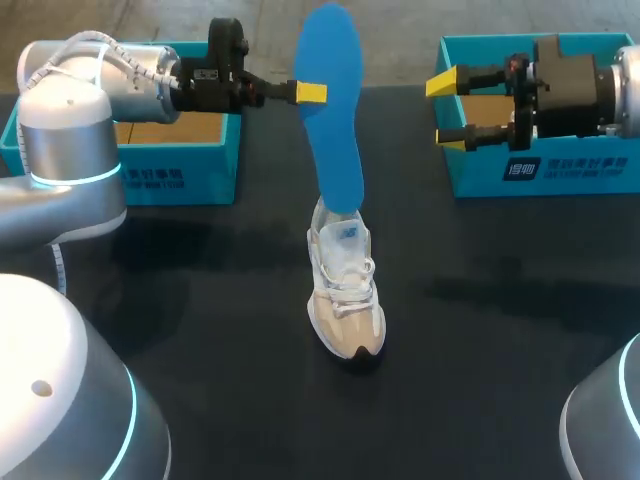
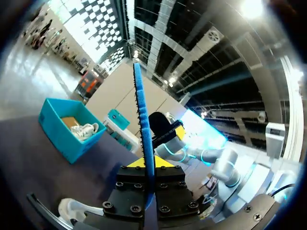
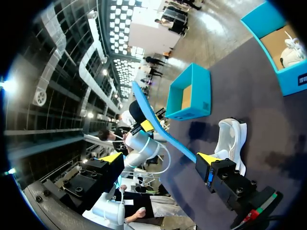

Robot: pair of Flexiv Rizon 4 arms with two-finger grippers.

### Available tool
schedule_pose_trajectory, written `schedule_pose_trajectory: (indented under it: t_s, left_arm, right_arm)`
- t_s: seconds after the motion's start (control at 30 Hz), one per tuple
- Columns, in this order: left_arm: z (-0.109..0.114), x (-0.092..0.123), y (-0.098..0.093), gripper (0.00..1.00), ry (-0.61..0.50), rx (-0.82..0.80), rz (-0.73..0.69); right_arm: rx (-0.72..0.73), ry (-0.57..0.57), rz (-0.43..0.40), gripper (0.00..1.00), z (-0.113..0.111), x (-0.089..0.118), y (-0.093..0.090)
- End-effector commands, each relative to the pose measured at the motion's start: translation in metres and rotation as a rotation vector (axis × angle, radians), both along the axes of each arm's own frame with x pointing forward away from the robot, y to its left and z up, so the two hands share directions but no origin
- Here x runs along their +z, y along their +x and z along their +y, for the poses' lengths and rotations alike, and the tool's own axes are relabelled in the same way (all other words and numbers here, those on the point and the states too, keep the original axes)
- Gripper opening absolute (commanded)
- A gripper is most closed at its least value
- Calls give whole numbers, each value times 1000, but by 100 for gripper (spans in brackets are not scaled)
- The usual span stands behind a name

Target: Take the shoe out of the shoebox, open the shoe tongue, remove and reinsert the insole, then place the shoe into the shoebox

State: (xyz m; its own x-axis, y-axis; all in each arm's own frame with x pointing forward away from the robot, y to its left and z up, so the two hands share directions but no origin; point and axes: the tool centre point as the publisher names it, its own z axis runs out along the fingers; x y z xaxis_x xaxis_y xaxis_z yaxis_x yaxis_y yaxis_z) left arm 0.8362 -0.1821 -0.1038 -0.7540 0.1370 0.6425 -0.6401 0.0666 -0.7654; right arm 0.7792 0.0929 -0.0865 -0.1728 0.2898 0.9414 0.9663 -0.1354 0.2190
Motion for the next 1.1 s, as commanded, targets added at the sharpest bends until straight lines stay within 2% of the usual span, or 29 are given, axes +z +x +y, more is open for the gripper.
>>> schedule_pose_trajectory:
  t_s: [0.03,0.13,0.2,0.93,1.03,1.1]
  left_arm:
    - [2,5,0,0,-87,38,-573]
    - [4,8,4,0,-109,52,-747]
    - [5,13,6,0,-132,74,-790]
    - [5,13,6,0,-132,74,-790]
    - [6,6,6,0,-100,52,-1053]
    - [7,1,8,0,-70,53,-1163]
  right_arm:
    - [0,1,0,100,2,-1,2]
    - [0,1,0,100,2,-1,2]
    - [0,1,0,100,2,-1,2]
    - [0,1,0,100,2,-1,2]
    - [0,1,0,100,2,-1,2]
    - [0,1,0,100,2,-1,2]
